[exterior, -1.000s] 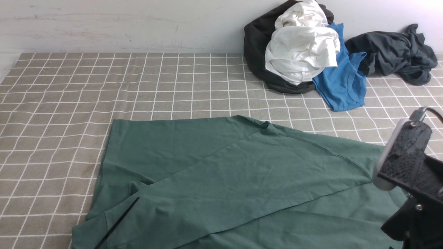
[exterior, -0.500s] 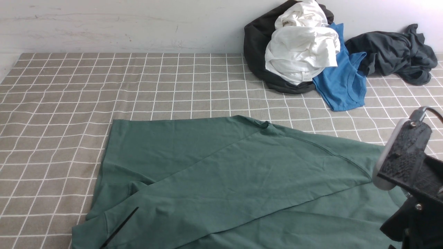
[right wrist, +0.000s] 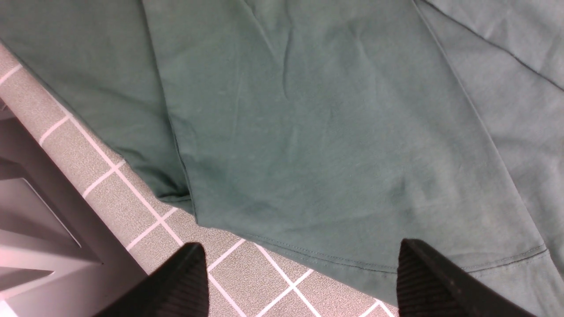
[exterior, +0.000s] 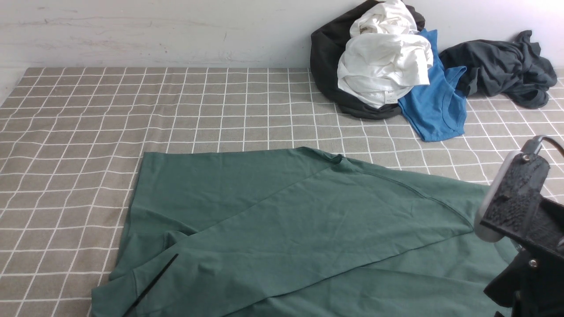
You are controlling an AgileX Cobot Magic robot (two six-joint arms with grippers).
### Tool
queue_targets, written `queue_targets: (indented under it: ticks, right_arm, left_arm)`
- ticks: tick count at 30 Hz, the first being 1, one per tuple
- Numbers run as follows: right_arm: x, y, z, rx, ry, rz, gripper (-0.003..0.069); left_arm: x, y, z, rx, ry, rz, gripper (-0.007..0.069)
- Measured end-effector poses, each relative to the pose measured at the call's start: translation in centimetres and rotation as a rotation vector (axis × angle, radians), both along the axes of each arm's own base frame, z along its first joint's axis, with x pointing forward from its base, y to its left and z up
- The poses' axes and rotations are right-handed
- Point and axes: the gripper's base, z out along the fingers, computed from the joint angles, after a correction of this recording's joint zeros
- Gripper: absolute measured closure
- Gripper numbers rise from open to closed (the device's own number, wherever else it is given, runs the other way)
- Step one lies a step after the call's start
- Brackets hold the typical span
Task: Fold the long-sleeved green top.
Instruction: Use both arms simultaneously to clamp the lower edge of the clothing fabric
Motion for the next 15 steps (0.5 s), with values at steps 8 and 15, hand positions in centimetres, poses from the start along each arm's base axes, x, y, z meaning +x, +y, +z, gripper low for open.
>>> queue_targets:
  ticks: [8,15]
  right_arm:
    - [0.0,0.0,0.0,0.0,0.0,0.0,0.0132]
    - [0.0,0.0,0.0,-0.006,-0.004,0.001,0.0132]
  left_arm:
    - [-0.4,0.0,0.0,0.0,0.037,0.036,0.0622]
    - [0.5,0.6,2.2,0.035,0.025,0.073,0.0622]
